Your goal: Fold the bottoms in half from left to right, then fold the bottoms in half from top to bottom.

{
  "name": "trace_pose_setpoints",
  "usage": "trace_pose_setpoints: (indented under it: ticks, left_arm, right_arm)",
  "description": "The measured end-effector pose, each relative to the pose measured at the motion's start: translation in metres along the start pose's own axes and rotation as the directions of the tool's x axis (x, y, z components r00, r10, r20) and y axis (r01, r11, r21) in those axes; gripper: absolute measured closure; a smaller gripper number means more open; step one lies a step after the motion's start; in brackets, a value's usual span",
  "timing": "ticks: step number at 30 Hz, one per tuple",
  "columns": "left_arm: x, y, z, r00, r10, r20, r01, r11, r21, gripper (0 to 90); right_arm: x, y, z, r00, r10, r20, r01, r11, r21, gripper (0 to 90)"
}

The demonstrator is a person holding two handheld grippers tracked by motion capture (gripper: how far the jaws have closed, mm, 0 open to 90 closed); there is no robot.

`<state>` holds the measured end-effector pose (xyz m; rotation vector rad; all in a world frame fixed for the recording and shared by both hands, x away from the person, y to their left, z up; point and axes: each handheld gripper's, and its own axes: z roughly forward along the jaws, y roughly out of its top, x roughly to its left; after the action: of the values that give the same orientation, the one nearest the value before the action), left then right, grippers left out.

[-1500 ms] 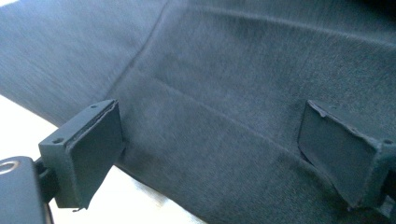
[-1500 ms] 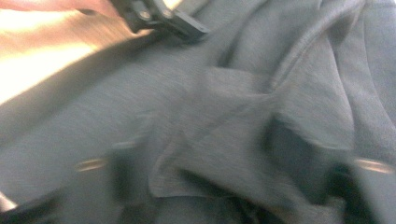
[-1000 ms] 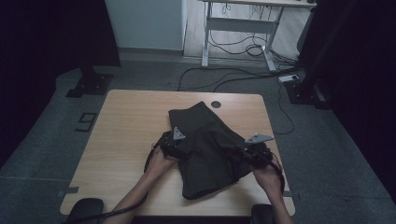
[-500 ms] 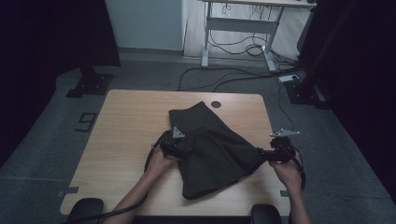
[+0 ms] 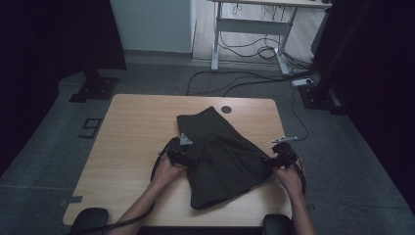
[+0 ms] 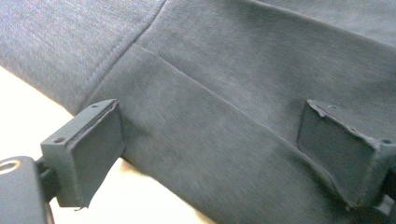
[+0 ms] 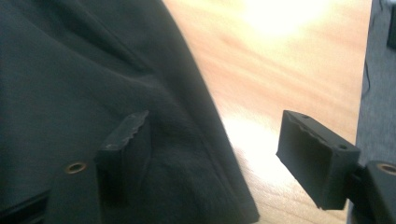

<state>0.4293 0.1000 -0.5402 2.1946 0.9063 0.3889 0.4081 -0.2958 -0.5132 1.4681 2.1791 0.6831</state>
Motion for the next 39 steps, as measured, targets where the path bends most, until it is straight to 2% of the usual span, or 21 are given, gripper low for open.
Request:
trace_pose_setpoints:
  ticks: [1,3,5,6,9,10,11,13,16,19,22,26,27,28,32,36,39]
  left_arm:
    - [-0.008,0.0,-0.009,0.9997,0.022,0.01,-0.022,0.9997,-0.007,8.0]
    - [-0.018,-0.001,-0.02,0.9989,0.043,0.021,-0.043,0.999,-0.014,6.9]
    - [-0.029,-0.004,-0.028,0.9975,0.056,0.043,-0.055,0.9983,-0.022,5.5]
    - [-0.029,-0.004,-0.028,0.9975,0.056,0.043,-0.055,0.9983,-0.022,4.8]
    - [-0.045,-0.015,-0.037,0.9935,0.093,0.065,-0.093,0.9956,-0.007,4.0]
    - [-0.045,-0.015,-0.037,0.9935,0.093,0.065,-0.093,0.9956,-0.007,3.8]
    - [-0.051,-0.02,-0.034,0.9916,0.118,0.054,-0.119,0.9925,0.025,3.7]
    - [-0.052,-0.025,-0.03,0.9894,0.143,0.026,-0.144,0.9881,0.052,3.8]
    - [-0.046,-0.03,-0.028,0.9954,0.084,0.046,-0.086,0.9951,0.048,3.7]
    - [-0.04,-0.034,-0.03,0.9968,0.066,0.045,-0.068,0.9965,0.048,3.5]
    - [-0.035,-0.036,-0.033,0.9976,0.066,0.021,-0.067,0.9962,0.056,3.5]
    - [-0.019,-0.046,-0.042,0.9996,0.028,-0.001,-0.028,0.9982,0.053,3.5]
    - [-0.019,-0.046,-0.042,0.9996,0.028,-0.001,-0.028,0.9982,0.053,3.5]
    - [-0.012,-0.05,-0.045,0.9999,0.012,-0.008,-0.012,0.9985,0.054,3.5]
    - [0.002,-0.055,-0.052,0.9995,-0.01,-0.03,0.011,0.9981,0.06,3.5]
    - [0.016,-0.06,-0.06,0.9971,-0.016,-0.075,0.021,0.9973,0.07,3.5]
    - [0.028,-0.064,-0.065,0.9936,-0.035,-0.107,0.043,0.9964,0.073,3.5]
  right_arm:
    - [-0.005,-0.007,0.008,0.9997,0.019,0.012,-0.019,1.0,0.012,25.0]
    - [-0.008,-0.014,0.012,0.9993,0.023,0.029,-0.024,1.0,0.02,23.9]
    - [-0.012,-0.02,0.013,0.9982,0.055,0.023,-0.055,0.998,-0.003,22.6]
    - [-0.012,-0.02,0.013,0.9982,0.055,0.023,-0.055,0.998,-0.003,22.6]
    - [-0.011,-0.026,0.012,0.9979,0.06,0.024,-0.059,0.998,-0.031,23.4]
    - [-0.011,-0.028,0.012,0.9978,0.063,0.02,-0.063,0.997,-0.038,23.9]
    - [-0.012,-0.029,0.012,0.9971,0.074,0.015,-0.073,0.996,-0.043,25.0]
    - [-0.012,-0.031,0.012,0.9953,0.097,0.0,-0.097,0.994,-0.048,26.8]
    - [-0.01,-0.034,0.01,0.9925,0.119,-0.028,-0.12,0.992,-0.046,30.8]
    - [-0.004,-0.036,0.006,0.995,0.095,-0.03,-0.096,0.994,-0.043,34.3]
    - [0.004,-0.037,0.002,0.9972,0.07,-0.029,-0.07,0.997,-0.031,35.3]
    - [0.017,-0.04,-0.002,0.9981,0.032,-0.052,-0.033,0.999,-0.021,35.1]
    - [0.021,-0.04,-0.003,0.9981,0.023,-0.058,-0.024,0.999,-0.02,35.1]
    - [0.025,-0.041,-0.004,0.9979,0.014,-0.063,-0.015,1.0,-0.02,35.1]
    - [0.041,-0.043,-0.008,0.9957,-0.023,-0.09,0.021,1.0,-0.02,34.7]
    - [0.06,-0.045,-0.011,0.9915,-0.053,-0.119,0.051,0.998,-0.023,34.6]
    - [0.076,-0.045,-0.012,0.9862,-0.082,-0.144,0.079,0.996,-0.029,34.1]
